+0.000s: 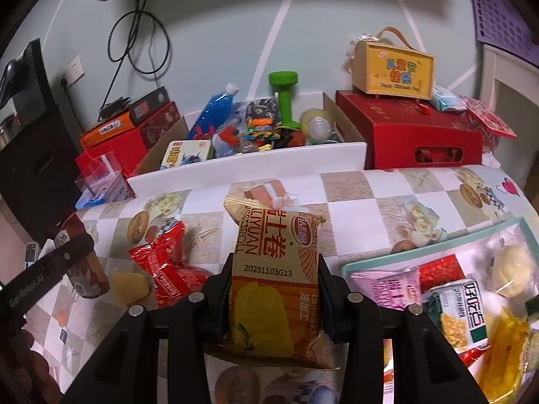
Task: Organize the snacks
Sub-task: 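Lift and carry the milk-biscuit packet with the left tool while the right carries the bread packet to the tray, then lower the milk-biscuit packet into the tray with the left tool while the right releases the bread packet there, then move both open tools back from the tray to the remaining snacks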
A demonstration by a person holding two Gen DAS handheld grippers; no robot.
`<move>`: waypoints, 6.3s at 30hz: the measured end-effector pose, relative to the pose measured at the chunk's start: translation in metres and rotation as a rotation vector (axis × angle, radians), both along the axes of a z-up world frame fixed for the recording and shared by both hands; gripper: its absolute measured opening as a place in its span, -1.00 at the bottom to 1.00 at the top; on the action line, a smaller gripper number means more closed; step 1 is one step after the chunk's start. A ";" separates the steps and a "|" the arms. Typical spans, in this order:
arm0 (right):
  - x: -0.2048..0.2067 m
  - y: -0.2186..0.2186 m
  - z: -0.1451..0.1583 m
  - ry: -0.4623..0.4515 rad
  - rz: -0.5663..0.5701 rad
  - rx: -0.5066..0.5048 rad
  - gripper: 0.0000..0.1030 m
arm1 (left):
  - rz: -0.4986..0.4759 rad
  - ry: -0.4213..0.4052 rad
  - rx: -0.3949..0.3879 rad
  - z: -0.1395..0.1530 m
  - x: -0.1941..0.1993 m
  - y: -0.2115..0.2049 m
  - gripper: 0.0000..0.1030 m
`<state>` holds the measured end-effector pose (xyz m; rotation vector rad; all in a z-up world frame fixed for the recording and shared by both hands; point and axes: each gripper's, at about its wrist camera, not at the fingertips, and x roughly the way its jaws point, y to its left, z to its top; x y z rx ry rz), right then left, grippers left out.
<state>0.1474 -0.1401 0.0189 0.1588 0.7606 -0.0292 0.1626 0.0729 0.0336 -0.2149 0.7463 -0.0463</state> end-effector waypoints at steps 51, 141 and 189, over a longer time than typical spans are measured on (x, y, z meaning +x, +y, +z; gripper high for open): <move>-0.118 -0.204 0.034 0.033 -0.451 0.144 -0.13 | -0.553 0.164 0.093 -0.002 -0.073 -0.252 -0.21; -0.106 -0.155 0.017 0.134 -0.334 0.011 1.00 | -0.170 0.096 0.064 -0.018 -0.056 -0.138 0.98; -0.039 0.007 0.010 -0.002 0.056 0.035 1.00 | 0.128 0.156 -0.037 -0.042 -0.019 0.030 0.98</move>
